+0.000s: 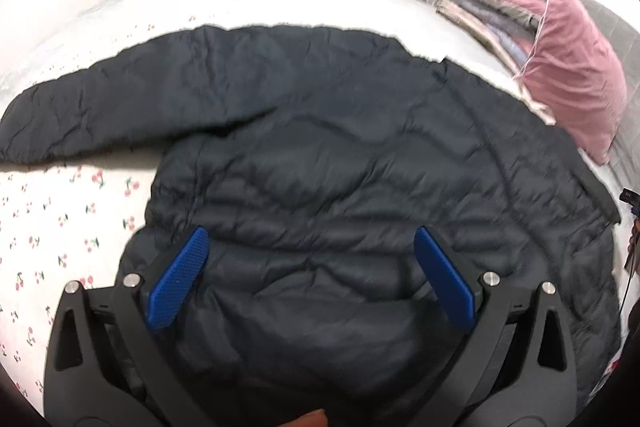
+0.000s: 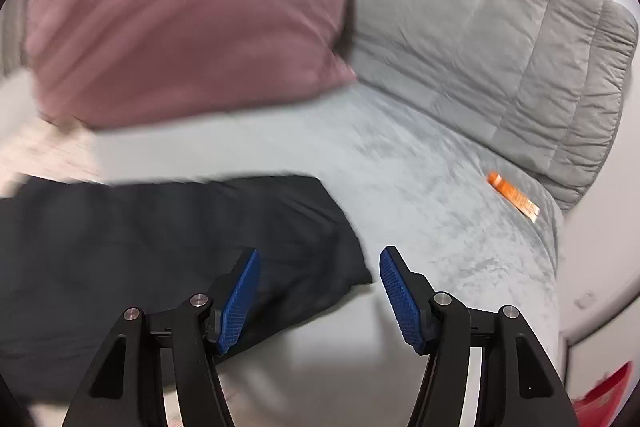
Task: Fold large clothes
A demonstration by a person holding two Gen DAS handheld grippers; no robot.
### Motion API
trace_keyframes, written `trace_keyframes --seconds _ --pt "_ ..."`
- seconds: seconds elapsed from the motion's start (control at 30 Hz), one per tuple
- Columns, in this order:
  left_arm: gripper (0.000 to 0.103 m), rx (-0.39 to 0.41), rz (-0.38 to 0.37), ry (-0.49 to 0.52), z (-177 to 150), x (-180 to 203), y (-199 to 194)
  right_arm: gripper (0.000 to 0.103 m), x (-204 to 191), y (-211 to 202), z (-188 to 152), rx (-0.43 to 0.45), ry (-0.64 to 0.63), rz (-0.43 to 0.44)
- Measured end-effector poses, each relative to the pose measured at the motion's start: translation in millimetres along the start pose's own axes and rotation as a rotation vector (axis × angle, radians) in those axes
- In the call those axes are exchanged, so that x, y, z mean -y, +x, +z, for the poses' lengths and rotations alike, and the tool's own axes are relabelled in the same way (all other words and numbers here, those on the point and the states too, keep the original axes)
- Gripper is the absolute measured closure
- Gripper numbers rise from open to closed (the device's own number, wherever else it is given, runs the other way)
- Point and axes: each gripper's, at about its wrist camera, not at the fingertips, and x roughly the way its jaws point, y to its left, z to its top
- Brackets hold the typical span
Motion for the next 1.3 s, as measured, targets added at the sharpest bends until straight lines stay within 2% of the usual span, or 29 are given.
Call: trace_keyframes --seconds 0.07,0.1,0.13,0.2,0.27,0.3,0.4,0.43,0.5,0.6,0.7,0.77,0.8,0.9,0.97,1.03,1.1,1.2,1.27,1.3 --pt "0.001 0.020 -0.020 -0.003 4.9 6.0 -4.1 0.039 -16.4 -37.9 0.8 0.012 0.004 0.153" --pt "0.001 0.025 -0.037 0.002 6.7 12.2 -5.5 0.038 -31.6 -64.3 -6.5 0.005 -0.005 0.259" --pt "0.001 0.026 -0.048 0.009 7.9 20.9 -4.9 0.034 -45.9 -84.4 -14.6 -0.006 -0.020 0.336" --pt "0.001 0.027 -0.069 0.033 5.9 34.4 -4.4 0.031 -91.8 -132.4 -45.0 -0.059 -0.124 0.558" --pt "0.001 0.014 -0.067 0.056 0.2 43.8 -0.2 0.031 -132.8 -169.7 -79.6 -0.096 -0.247 0.698" --pt "0.001 0.000 -0.056 0.074 -5.1 46.1 3.9 0.031 -156.0 -186.7 -100.7 -0.118 -0.327 0.736" --pt "0.001 -0.087 -0.009 0.140 -27.5 38.4 20.6 0.031 -183.9 -194.9 -142.2 -0.165 -0.452 0.701" --pt "0.001 -0.080 -0.016 0.155 -34.1 31.5 18.3 0.031 -183.5 -189.1 -150.9 -0.177 -0.465 0.676" --pt "0.001 -0.068 -0.021 0.159 -40.6 18.0 6.8 0.031 -166.7 -174.8 -160.0 -0.172 -0.426 0.647" --pt "0.001 -0.068 -0.034 0.132 -50.3 -3.5 -9.5 0.031 -122.6 -159.7 -153.1 -0.148 -0.324 0.640" --pt "0.001 -0.072 -0.009 0.145 -59.1 -17.0 -28.1 0.031 -92.6 -158.6 -150.4 -0.133 -0.283 0.624" --pt "0.001 -0.087 0.017 0.147 -62.0 -21.4 -40.0 0.030 -78.8 -167.0 -150.5 -0.122 -0.266 0.520" --pt "0.001 -0.092 0.025 0.139 -59.9 -24.5 -46.2 0.030 -69.0 -171.8 -148.1 -0.129 -0.240 0.507" --pt "0.001 -0.042 0.016 0.040 -48.8 -41.7 -71.0 0.030 -52.3 -196.8 -140.6 -0.143 -0.132 0.588" --pt "0.001 -0.005 0.000 -0.002 -41.5 -49.8 -84.0 0.028 -51.3 -219.5 -135.0 -0.089 -0.119 0.590" --pt "0.001 0.041 -0.014 -0.013 -37.1 -54.7 -94.2 0.018 -54.2 -241.1 -131.4 -0.011 -0.148 0.584" --pt "0.001 0.006 0.001 -0.016 -34.1 -61.6 -94.0 0.017 -60.8 -259.4 -133.4 0.052 -0.179 0.587" --pt "0.001 -0.052 -0.022 -0.068 -28.2 -79.4 -88.1 0.016 -72.0 -270.7 -137.7 0.076 -0.202 0.619" --pt "0.001 -0.055 0.015 -0.115 -22.7 -95.4 -85.7 0.016 -81.8 -267.9 -144.6 0.062 -0.195 0.652" --pt "0.001 -0.054 0.056 -0.149 -18.4 -106.5 -82.4 0.016 -86.8 -265.9 -146.5 0.056 -0.193 0.667"
